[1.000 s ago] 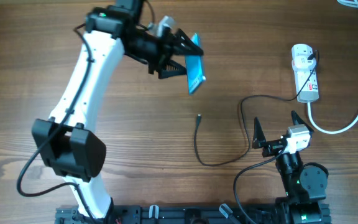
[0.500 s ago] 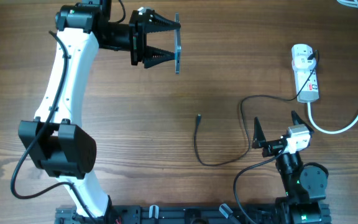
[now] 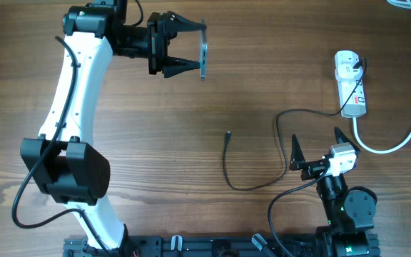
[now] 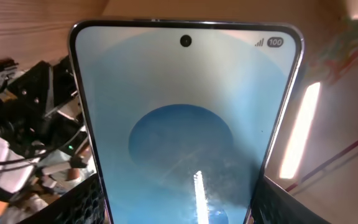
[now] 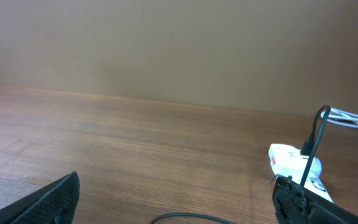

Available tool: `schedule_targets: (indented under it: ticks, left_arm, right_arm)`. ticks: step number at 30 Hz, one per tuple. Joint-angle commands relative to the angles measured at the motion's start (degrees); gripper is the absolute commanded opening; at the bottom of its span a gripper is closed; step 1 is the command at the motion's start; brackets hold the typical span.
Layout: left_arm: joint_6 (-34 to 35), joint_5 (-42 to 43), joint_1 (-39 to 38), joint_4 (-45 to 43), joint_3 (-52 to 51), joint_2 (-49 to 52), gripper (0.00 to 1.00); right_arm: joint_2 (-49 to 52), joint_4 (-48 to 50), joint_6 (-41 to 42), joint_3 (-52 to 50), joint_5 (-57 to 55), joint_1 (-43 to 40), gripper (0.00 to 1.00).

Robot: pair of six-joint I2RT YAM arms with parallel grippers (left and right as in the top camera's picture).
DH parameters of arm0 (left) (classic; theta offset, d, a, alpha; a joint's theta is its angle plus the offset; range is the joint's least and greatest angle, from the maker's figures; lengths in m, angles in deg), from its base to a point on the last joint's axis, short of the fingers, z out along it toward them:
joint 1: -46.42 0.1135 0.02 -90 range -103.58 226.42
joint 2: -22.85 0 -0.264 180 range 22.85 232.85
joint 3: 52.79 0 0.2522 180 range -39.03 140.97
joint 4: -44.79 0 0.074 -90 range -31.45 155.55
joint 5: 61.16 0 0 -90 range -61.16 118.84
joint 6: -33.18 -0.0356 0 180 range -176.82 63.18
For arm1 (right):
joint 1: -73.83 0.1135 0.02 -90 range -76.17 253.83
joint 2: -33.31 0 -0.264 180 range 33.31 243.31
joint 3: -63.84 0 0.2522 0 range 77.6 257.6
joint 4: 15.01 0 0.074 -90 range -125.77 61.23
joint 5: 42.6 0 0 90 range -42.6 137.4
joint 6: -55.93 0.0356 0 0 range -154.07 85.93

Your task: Plug charger to phone and switch on socket

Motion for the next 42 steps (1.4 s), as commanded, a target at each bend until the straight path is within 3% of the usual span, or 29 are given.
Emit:
schedule_targets:
  ticks: [1,42]
  left_arm:
    - [3.67,3.21,1.14,-0.22,1.22,-1.77,0.65]
    - [2.14,3.23,0.98,-0.85,1.22,-1.81,0.64]
  right_arm:
    - [-0.09,0.13,0.96,-0.07,-0.74,-0.39,1.0]
    - [-0.09,0.13,0.96,-0.07,-0.74,-0.39,1.0]
